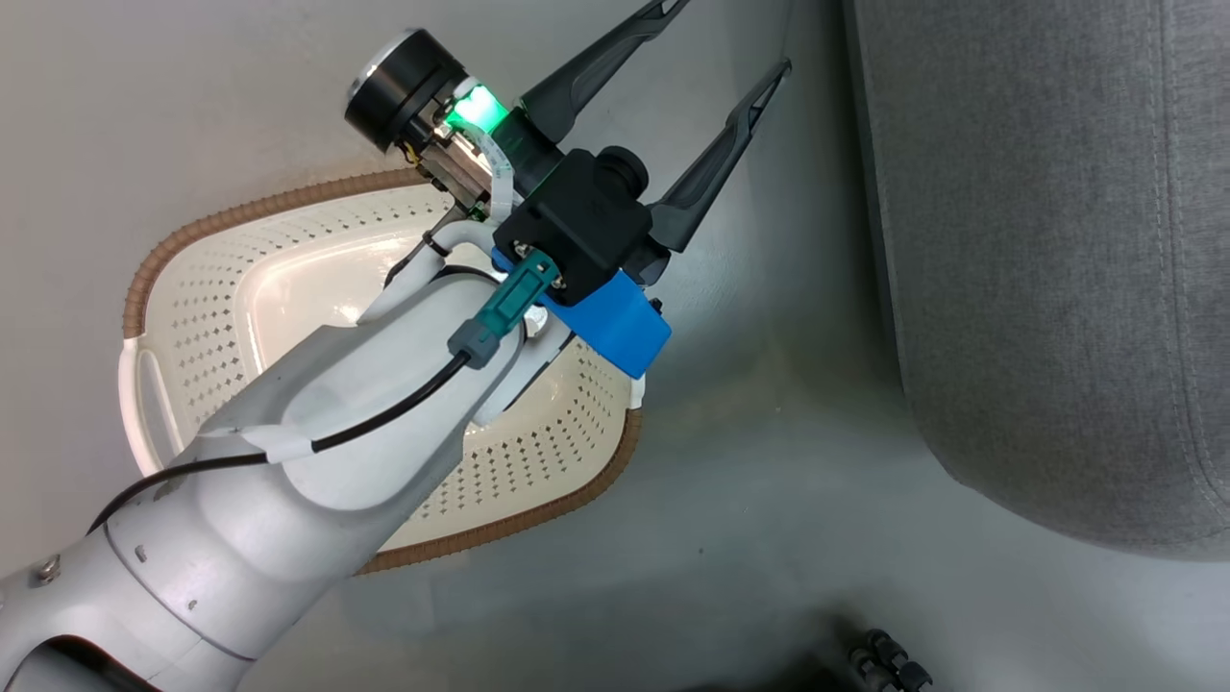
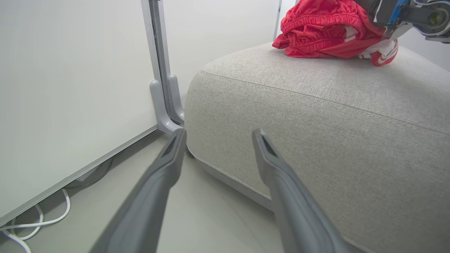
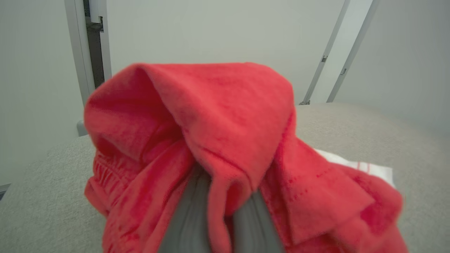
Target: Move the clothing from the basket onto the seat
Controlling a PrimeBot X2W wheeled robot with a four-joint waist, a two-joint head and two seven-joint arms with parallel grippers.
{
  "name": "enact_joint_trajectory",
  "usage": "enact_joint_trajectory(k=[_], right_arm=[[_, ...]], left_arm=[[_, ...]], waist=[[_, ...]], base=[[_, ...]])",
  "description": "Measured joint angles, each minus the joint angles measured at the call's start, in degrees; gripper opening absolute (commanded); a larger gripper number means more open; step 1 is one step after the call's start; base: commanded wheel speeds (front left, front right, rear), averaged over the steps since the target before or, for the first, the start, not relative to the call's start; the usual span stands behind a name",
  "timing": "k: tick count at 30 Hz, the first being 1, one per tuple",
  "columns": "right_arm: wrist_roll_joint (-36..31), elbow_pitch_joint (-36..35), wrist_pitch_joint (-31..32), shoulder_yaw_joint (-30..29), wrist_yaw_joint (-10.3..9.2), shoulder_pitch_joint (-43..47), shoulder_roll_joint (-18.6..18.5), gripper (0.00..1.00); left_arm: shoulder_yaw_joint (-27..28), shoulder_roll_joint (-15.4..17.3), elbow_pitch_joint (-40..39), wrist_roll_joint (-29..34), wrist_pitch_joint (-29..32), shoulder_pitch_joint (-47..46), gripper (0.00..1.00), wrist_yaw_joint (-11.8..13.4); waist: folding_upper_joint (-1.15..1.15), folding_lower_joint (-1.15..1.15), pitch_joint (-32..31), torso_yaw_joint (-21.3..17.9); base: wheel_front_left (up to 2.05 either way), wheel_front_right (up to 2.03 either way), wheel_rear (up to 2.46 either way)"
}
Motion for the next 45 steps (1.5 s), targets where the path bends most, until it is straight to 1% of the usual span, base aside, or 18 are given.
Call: enact_joint_trajectory(k=[1,2,5,9,13,15,16,17,22,24,25,26,29,31,36,40,45], right_arm=[[-0.2,-0.5,0.0,-0.2,0.0,0.2,0.1,0.8],[-0.4,-1.1,0.0,-0.4,0.0,0.5,0.3,1.0],[-0.7,-3.0,0.0,-0.8,0.0,2.4,0.8,1.0],[-2.0,-6.4,0.0,-0.5,-0.01,7.4,1.8,1.0],[-2.6,-12.7,0.0,1.3,0.0,16.1,3.2,1.0],[-2.5,-14.0,0.0,1.5,0.0,17.8,3.6,1.0],[-2.5,-16.9,0.0,2.4,-0.01,20.8,4.4,1.0],[-2.5,-16.9,0.0,2.4,-0.01,20.8,4.4,1.0],[-2.5,-23.1,0.0,7.8,-0.01,27.8,7.2,1.0],[-2.5,-25.1,0.0,10.6,-0.01,29.7,8.0,1.0],[-2.4,-26.5,0.0,13.6,0.0,31.9,9.1,1.0],[-2.4,-26.5,0.0,13.6,0.0,31.9,9.1,1.0],[-2.3,-27.9,0.0,17.4,0.0,35.2,10.3,1.0],[-2.0,-28.6,0.0,19.5,-0.01,37.1,11.0,1.0],[-1.3,-29.6,0.0,22.3,-0.01,42.3,12.8,1.0],[-0.6,-29.8,0.0,23.3,-0.01,46.8,13.8,1.0],[0.1,-28.8,0.0,24.2,-0.01,50.5,14.5,1.0]], left_arm=[[0.1,0.0,0.2,-0.1,-0.2,0.0,1.0,0.1],[0.1,0.0,0.3,-0.1,-0.2,0.0,1.0,0.2],[0.3,-0.1,0.8,-0.5,-0.5,0.7,1.0,0.2],[0.9,-0.9,1.3,-1.1,-0.8,2.6,1.0,0.4],[3.4,-1.8,1.3,-1.9,-0.9,6.6,1.0,1.0],[4.3,-1.8,0.9,-2.0,-0.9,7.6,1.0,1.2],[6.4,-1.6,0.2,-2.0,-0.9,9.7,1.0,1.4],[6.4,-1.6,0.2,-2.0,-0.9,9.7,1.0,1.4],[12.9,-0.6,-1.4,-1.7,-1.0,16.2,1.0,2.5],[16.5,-0.5,-2.2,-1.5,-1.0,19.2,1.0,3.4],[19.6,-0.4,-2.9,-0.7,-1.0,22.4,1.0,3.8],[19.6,-0.4,-2.9,-0.7,-1.0,22.4,1.0,3.8],[24.3,-0.5,-3.8,0.1,-1.0,27.1,1.0,3.9],[27.2,-1.0,-4.4,0.8,-1.0,30.1,1.0,3.9],[34.1,-3.0,-5.3,2.6,-1.0,37.7,1.0,3.1],[38.1,-5.0,-5.3,4.3,-1.0,43.4,1.0,1.6],[42.4,-7.0,-5.4,6.7,-1.0,48.4,1.0,-0.5]], waist=[[0.0,0.0,-0.3,0.0],[0.0,0.0,-0.6,0.0],[0.0,0.0,-2.1,-0.1],[0.0,0.0,-5.2,-0.1],[0.0,-0.01,-10.5,0.0],[0.0,-0.01,-11.7,0.1],[0.01,-0.02,-14.1,0.1],[0.01,-0.02,-14.1,0.1],[0.0,-0.02,-20.4,0.4],[0.0,-0.02,-22.9,0.6],[0.0,-0.02,-25.4,0.9],[0.0,-0.02,-25.4,0.9],[0.01,-0.03,-29.0,1.5],[0.0,-0.03,-31.2,2.0],[0.0,-0.03,-36.5,4.0],[0.01,-0.03,-40.4,6.1],[0.0,-0.03,-44.1,9.2]], base=[[0.0,0.0,0.0],[0.0,0.0,0.0],[0.0,0.0,0.0],[0.0,0.0,0.0],[0.0,0.0,0.0],[0.0,0.0,0.0],[0.0,0.0,0.0],[0.0,0.0,0.0],[0.0,0.0,0.0],[0.0,0.0,0.0],[0.0,0.0,0.0],[0.0,0.0,0.0],[0.0,0.0,0.0],[0.0,0.0,0.0],[0.0,0.0,0.0],[0.0,0.0,0.0],[0.0,0.0,0.0]])
